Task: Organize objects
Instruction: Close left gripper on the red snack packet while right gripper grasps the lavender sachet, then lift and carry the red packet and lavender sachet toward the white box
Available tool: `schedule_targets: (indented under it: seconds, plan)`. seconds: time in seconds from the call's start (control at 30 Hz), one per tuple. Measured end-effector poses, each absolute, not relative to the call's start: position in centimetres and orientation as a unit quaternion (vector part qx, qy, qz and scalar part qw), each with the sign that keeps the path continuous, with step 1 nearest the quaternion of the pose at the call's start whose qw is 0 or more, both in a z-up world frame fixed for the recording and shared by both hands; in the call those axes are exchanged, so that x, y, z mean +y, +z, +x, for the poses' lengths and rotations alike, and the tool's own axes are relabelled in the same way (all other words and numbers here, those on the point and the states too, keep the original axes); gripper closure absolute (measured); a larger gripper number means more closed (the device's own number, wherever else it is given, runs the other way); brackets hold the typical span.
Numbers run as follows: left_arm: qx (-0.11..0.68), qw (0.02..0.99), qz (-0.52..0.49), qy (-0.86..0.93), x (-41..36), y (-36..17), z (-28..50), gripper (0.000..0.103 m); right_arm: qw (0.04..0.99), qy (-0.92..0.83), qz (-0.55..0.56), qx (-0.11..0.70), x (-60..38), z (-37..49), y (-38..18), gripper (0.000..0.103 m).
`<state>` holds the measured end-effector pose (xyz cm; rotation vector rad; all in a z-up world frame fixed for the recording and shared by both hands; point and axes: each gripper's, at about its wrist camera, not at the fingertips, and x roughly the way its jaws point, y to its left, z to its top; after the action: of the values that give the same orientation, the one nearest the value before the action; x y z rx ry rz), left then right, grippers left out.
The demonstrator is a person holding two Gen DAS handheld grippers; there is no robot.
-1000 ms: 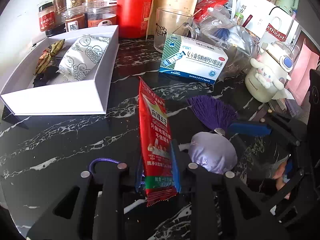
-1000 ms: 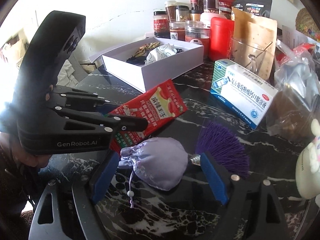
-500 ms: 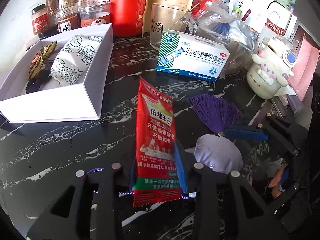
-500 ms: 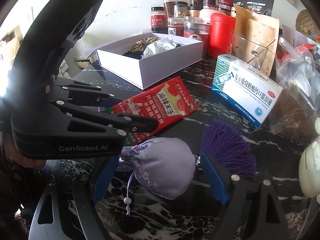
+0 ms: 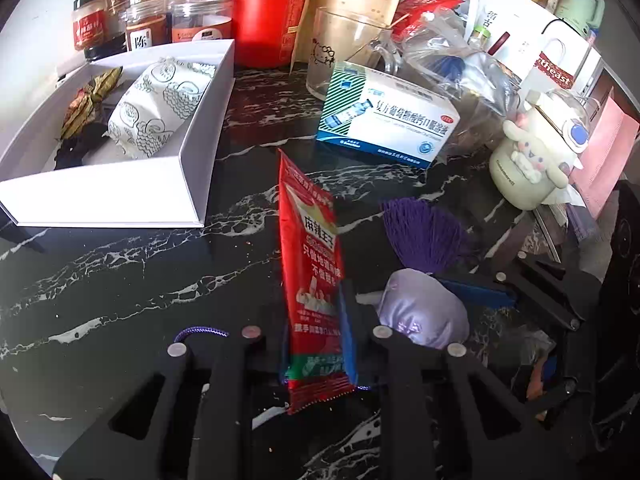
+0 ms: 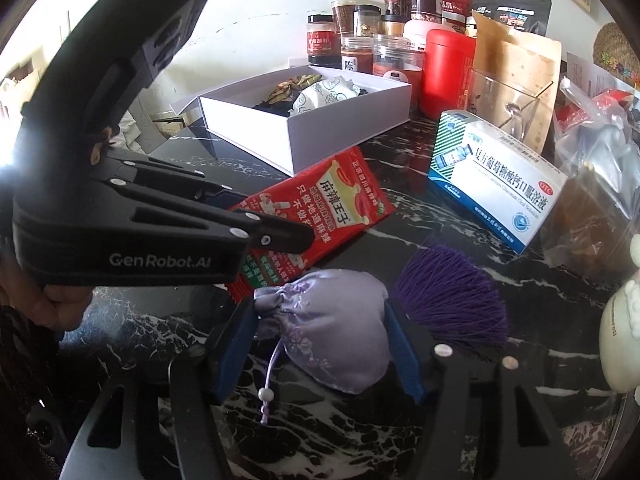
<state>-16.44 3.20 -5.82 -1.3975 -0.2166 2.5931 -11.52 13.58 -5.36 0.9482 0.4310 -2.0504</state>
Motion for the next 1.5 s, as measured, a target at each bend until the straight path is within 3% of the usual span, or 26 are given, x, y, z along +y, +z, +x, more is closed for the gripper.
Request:
schedule_targets:
  seconds: [0.07, 0.6, 0.83, 1.17, 1.5]
  plan:
    - [-0.071, 0.097, -0.473, 0.873, 3.3, -5.6, -16.2, 0.088, 0.408, -0.812, 0.371, 0.191, 13.7, -11.1, -5.2, 0.047]
    - [-0.085, 0.080, -0.477, 0.871, 1.9, -3.9, -13.5, 0.094, 0.402, -0.817, 0.375, 0.173, 16.9, -10.7, -3.1, 0.047]
    - [-0.017, 0.031, -0.481, 0.876, 3.0, -3.7, -12.5, 0.094, 0.398, -0.823, 0.367, 0.173, 17.3, -10.4, -2.4, 0.047]
    - [0.029, 0.036, -0.487, 0.872, 4.6, -5.6, -13.4, 0.093, 0.393, -0.820, 0.379, 0.171, 17.6, -10.3, -3.1, 0.047]
    - [-0.002, 0.059, -0.477, 0.877, 4.9, -4.8, -13.0, 0.094, 0.392, -0.823, 0.376, 0.168, 17.9, -10.2, -3.1, 0.047]
